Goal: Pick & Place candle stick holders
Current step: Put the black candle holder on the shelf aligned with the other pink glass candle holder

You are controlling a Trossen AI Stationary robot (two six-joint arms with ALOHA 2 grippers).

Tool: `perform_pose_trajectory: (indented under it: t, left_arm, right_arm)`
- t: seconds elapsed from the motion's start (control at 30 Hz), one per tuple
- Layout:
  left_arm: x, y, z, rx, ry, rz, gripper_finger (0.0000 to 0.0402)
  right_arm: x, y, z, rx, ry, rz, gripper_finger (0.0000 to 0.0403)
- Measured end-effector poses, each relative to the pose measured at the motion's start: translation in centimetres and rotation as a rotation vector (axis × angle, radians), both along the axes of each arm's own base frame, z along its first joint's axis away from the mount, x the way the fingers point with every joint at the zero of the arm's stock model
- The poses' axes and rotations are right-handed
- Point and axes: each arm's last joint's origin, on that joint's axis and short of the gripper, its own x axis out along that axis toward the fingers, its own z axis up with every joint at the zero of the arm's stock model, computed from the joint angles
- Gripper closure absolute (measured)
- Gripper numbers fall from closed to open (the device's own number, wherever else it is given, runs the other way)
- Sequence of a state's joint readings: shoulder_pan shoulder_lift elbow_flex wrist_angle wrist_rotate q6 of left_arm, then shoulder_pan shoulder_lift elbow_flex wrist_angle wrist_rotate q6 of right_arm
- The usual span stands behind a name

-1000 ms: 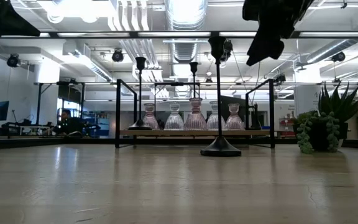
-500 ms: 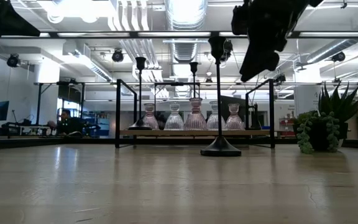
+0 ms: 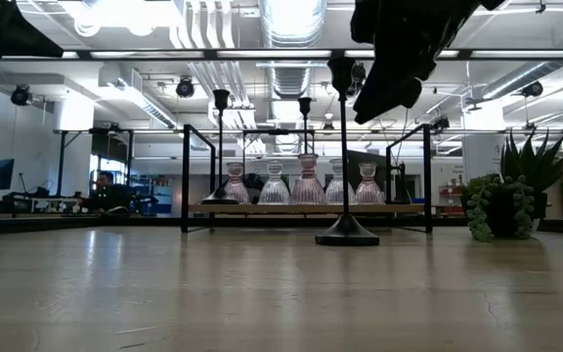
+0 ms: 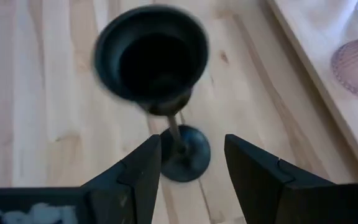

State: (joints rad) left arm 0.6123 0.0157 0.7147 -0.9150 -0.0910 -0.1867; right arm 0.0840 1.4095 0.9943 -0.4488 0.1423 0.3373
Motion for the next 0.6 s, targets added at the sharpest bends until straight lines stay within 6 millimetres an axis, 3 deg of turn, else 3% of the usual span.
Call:
perform_pose_trajectory:
  t: [0.4,0.5,0.6]
  left_arm:
    - [0.0,0.0,0.0,0.000,0.000,0.000,0.0383]
    - [0.0,0.0,0.0,0.000,0.000,0.000,0.0385]
    - [0.0,0.0,0.0,0.000,0.000,0.000,0.0385]
  right_arm:
    - [2.5,0.3,-2.0,0.014,-0.048,-0.030,0.0243]
    - [2.6,0.3,-2.1,0.044,-0.057,-0.063,0.0270]
    - [2.6,0.2,-2.0,0.059,-0.069,-0.105,0.0324]
